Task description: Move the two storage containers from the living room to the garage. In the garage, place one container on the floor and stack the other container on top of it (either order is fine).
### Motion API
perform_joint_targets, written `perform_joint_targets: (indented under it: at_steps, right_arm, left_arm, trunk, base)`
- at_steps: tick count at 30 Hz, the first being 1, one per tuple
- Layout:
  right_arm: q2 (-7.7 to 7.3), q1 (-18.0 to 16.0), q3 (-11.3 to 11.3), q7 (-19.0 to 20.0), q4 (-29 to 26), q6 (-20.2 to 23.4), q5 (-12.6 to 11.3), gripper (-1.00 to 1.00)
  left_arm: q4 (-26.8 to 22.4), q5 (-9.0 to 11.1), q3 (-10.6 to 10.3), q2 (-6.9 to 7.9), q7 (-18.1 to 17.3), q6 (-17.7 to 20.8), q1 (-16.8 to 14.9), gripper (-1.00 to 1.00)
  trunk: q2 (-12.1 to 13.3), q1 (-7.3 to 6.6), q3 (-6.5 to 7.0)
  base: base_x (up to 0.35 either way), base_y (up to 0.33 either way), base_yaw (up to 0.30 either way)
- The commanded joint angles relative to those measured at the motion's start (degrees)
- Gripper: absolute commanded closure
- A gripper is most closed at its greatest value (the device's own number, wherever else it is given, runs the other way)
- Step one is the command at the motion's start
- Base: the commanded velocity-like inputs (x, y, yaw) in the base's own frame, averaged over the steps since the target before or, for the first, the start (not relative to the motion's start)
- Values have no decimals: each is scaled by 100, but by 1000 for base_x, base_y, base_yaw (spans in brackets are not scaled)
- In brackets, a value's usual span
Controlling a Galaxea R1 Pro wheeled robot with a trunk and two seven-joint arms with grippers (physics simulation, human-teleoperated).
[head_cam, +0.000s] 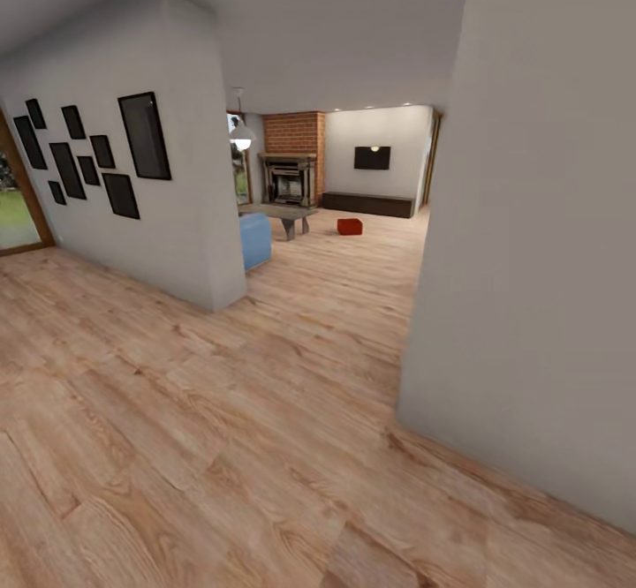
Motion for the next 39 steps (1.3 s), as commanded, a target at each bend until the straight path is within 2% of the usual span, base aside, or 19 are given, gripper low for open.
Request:
perform_joint_targets:
  at_steps: [1, 39]
  right_arm:
    - [-1, -6, 27, 2, 18, -33, 30, -100]
    - [-2, -5, 69, 65, 18, 19, 72, -100]
  left_arm:
    - [5, 37, -27, 0, -2, -17, -4, -100]
    - [4, 37, -27, 0, -2, -17, -4, -100]
  trunk:
    - [-3, 3, -6]
    - [-3, 3, -6]
  base:
    - [322, 0, 10]
    - [323, 0, 1]
